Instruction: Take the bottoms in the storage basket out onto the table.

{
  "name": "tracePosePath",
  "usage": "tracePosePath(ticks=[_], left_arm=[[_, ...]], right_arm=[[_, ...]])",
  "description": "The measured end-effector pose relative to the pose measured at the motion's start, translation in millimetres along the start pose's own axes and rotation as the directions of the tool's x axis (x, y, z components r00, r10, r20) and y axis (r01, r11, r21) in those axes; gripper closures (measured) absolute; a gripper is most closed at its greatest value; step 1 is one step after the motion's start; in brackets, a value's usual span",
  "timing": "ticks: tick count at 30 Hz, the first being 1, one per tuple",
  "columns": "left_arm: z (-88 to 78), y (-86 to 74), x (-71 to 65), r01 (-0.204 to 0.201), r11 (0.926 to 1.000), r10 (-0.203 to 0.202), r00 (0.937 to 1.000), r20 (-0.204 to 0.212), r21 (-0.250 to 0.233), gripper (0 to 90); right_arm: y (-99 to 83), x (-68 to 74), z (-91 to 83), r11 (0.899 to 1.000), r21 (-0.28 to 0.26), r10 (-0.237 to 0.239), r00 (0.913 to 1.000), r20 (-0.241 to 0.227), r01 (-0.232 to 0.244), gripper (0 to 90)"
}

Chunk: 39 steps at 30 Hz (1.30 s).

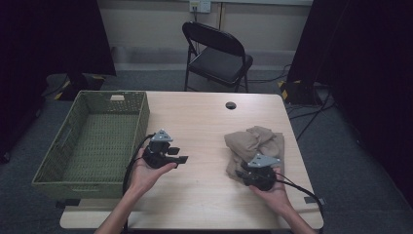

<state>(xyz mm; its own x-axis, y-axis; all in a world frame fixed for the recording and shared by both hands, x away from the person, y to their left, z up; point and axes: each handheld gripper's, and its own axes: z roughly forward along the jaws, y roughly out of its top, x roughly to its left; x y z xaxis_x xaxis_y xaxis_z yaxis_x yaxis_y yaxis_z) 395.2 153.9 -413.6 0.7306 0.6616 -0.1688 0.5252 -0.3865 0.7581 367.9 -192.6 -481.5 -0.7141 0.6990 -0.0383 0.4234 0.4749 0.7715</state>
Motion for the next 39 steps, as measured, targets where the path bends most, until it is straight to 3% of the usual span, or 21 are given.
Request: tracePosePath(ticks=[3, 5, 8, 12, 15, 18, 21, 23, 28, 31, 34, 39], left_arm=[[-5.3, -2.5, 0.8, 0.013, 0.9998, -0.013, 0.9997, 0.019, -0.013, 48.8], [-7.8, -5.7, -0.2, -0.007, 1.0000, 0.007, 1.0000, -0.002, 0.000, 48.8], [-10.4, -13.3, 1.4, 0.008, 1.0000, -0.008, 0.9999, 0.006, -0.003, 48.8], [-9.9, -16.0, 1.0, 0.005, 1.0000, -0.005, 0.9999, 0.012, -0.001, 48.7], [-7.7, -16.2, 1.0, 0.006, 1.0000, -0.006, 1.0000, 0.007, 0.003, 48.8], [-6.6, -18.3, 1.8, 0.014, 0.9999, -0.014, 0.9999, 0.005, 0.008, 48.7], [-3.8, -20.3, 3.0, 0.020, 0.9997, -0.020, 0.9998, 0.003, 0.016, 48.7], [-1.2, -21.4, 3.7, 0.024, 0.9995, -0.024, 0.9997, 0.002, 0.023, 48.7], [1.9, -24.0, 5.2, 0.028, 0.9990, -0.028, 0.9996, -0.001, 0.034, 48.1], [1.2, -24.6, 5.8, 0.039, 0.9989, -0.039, 0.9992, -0.004, 0.027, 47.9], [-0.3, -25.0, 7.1, 0.043, 0.9988, -0.043, 0.9991, 0.000, 0.023, 47.7], [0.9, -25.7, 7.6, 0.047, 0.9985, -0.047, 0.9989, 0.000, 0.029, 47.7]], right_arm=[[10.8, 14.2, 12.7, 1.000, -0.007, -0.021, 0.9991, -0.037, 0.021, 64.8], [19.0, 25.3, 21.7, 0.999, -0.011, -0.036, 0.9967, -0.073, 0.035, 64.7], [31.8, 41.4, 33.0, 0.999, -0.020, -0.042, 0.9907, -0.129, 0.040, 62.6], [56.9, 48.8, 29.6, 0.995, -0.098, -0.042, 0.9868, -0.157, 0.026, 56.8], [70.5, 48.3, 24.6, 0.989, -0.149, -0.044, 0.9846, -0.169, 0.019, 59.2], [69.0, 49.4, 33.3, 0.993, -0.114, -0.062, 0.9829, -0.174, 0.042, 60.9], [58.2, 56.8, 46.9, 0.994, -0.060, -0.099, 0.9748, -0.200, 0.089, 56.5], [53.0, 61.2, 54.8, 0.991, -0.029, -0.131, 0.9719, -0.196, 0.128, 54.0], [48.8, 60.4, 63.0, 0.989, -0.008, -0.148, 0.9740, -0.172, 0.149, 44.6], [43.6, 67.5, 66.3, 0.976, -0.022, -0.219, 0.9690, -0.114, 0.218, 44.9], [46.1, 67.3, 65.6, 0.978, -0.007, -0.206, 0.9749, -0.084, 0.206, 56.6], [53.2, 62.9, 56.2, 0.985, -0.039, -0.169, 0.9785, -0.118, 0.166, 72.0]])
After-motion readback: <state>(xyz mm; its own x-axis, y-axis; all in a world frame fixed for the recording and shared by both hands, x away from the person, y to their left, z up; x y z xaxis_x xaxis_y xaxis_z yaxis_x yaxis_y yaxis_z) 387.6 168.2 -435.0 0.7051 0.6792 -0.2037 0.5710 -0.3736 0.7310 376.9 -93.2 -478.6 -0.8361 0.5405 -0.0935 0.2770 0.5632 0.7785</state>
